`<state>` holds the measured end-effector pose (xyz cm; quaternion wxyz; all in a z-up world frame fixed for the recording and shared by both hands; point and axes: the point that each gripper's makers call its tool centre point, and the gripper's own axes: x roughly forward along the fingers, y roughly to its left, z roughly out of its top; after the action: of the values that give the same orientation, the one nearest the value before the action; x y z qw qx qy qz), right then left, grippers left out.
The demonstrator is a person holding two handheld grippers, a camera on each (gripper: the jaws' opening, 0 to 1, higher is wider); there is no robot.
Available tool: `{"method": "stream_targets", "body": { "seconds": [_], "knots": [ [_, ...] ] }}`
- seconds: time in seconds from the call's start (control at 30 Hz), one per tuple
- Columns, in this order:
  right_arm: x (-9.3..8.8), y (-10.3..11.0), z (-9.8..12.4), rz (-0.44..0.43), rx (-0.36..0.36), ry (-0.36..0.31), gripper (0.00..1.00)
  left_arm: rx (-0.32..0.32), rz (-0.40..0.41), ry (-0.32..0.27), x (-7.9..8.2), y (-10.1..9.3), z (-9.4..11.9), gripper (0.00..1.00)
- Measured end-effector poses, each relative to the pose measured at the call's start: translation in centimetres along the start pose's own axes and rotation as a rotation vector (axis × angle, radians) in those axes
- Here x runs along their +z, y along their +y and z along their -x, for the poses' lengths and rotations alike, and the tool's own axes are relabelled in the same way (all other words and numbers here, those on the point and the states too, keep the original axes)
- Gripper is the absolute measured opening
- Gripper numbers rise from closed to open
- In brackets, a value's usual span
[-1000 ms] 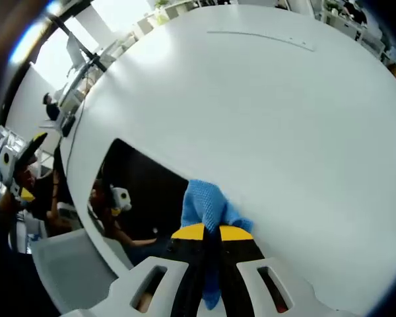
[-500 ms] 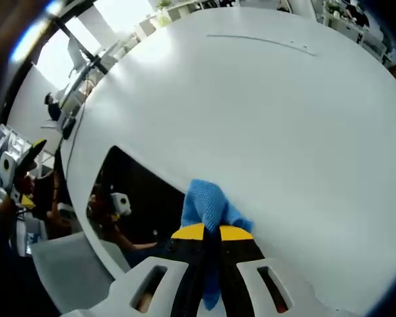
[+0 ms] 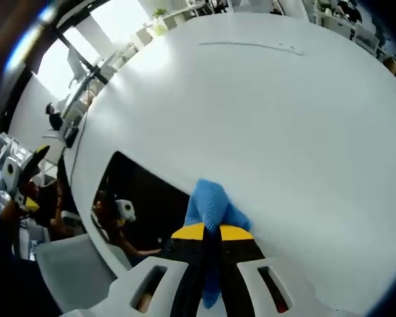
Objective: Wipe the mirror surface with the cleaning cloth until all visible marks leave the cleaned area.
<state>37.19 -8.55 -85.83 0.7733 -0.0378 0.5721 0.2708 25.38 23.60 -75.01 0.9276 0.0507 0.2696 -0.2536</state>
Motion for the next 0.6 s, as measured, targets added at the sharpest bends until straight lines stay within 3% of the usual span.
{"method": "stream_targets", "body": {
  "seconds": [0.17, 0.33, 0.5, 0.6],
  "knots": [
    [-1.7, -2.7, 0.7, -0.039, -0.035, 0.019, 0.00, -0.010, 0.000, 0.001, -0.2, -0.4, -0.3, 0.99],
    [-2.7, -3.6, 1.0, -0.046, -0.046, 0.025, 0.01, -0.020, -0.005, -0.002, 0.0, -0.8, -0.6, 0.99],
    [-3.1, -3.9, 0.9, -0.016, -0.057, 0.028, 0.01, -0.024, -0.008, -0.009, 0.2, -1.1, -0.9, 0.99],
    [-3.4, -3.9, 0.5, 0.102, -0.057, 0.029, 0.03, -0.025, -0.011, -0.014, 0.4, -1.3, -1.0, 0.99]
  ]
}}
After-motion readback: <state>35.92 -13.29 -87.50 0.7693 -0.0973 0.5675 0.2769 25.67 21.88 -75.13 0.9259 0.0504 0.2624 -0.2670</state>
